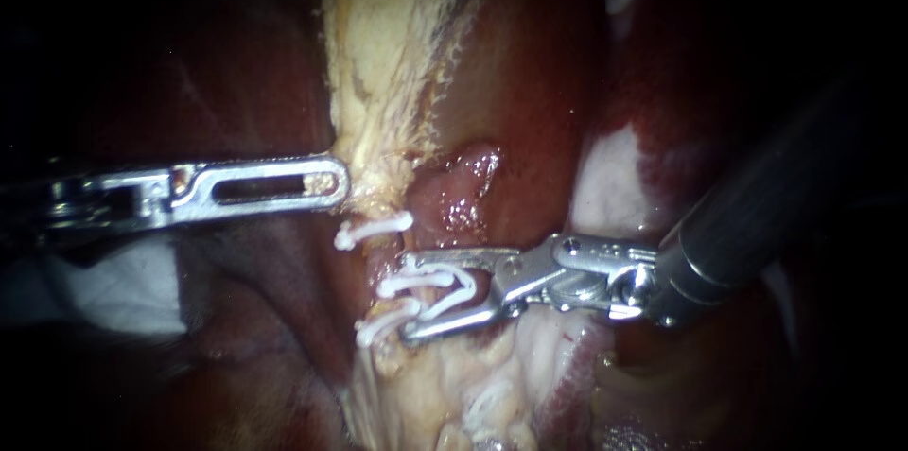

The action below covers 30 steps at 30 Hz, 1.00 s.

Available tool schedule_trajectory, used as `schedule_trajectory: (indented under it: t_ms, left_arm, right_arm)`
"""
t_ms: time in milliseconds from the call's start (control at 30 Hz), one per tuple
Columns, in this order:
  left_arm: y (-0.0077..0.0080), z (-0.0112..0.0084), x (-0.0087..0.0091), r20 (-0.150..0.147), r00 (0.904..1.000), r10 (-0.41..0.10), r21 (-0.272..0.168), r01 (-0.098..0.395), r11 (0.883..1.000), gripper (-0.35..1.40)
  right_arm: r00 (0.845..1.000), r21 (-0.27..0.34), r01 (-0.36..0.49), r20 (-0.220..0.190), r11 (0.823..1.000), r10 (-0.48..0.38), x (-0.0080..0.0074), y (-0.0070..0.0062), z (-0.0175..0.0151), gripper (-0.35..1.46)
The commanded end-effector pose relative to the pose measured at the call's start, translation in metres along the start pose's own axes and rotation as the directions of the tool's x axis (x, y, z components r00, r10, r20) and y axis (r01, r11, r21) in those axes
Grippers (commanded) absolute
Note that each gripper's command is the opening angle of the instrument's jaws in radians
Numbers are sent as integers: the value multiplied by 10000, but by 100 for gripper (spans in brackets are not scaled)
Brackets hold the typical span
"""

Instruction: Clipping second clip right tube

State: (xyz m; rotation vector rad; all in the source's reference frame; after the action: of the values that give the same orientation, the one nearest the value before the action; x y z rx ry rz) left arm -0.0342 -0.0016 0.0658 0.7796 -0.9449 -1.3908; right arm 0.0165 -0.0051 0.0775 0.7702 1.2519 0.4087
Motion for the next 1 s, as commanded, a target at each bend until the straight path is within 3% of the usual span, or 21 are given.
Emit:
schedule_trajectory:
  t_ms: [33, 533, 800, 1000]
  left_arm:
    - [0, 0, 0, 2, 10000, 1, -1, -1, 10000, -35]
    - [0, -3, -1, -15, 10000, -3, 12, 3, 10000, -35]
    - [-1, -9, -3, -48, 10000, -12, 36, 13, 10000, -35]
    - [-4, -12, -3, -54, 10000, -25, 39, 25, 10000, -35]
  right_arm:
    - [10000, 0, 1, -1, 10000, -1, 0, 0, 0, 60]
    - [9999, 88, -104, -10, 9999, 104, 8, -10, -10, 60]
    - [9995, 169, -298, -77, 9994, 300, 36, -21, -47, 60]
    - [9990, 73, -431, -142, 9990, 432, 51, -21, -68, 59]
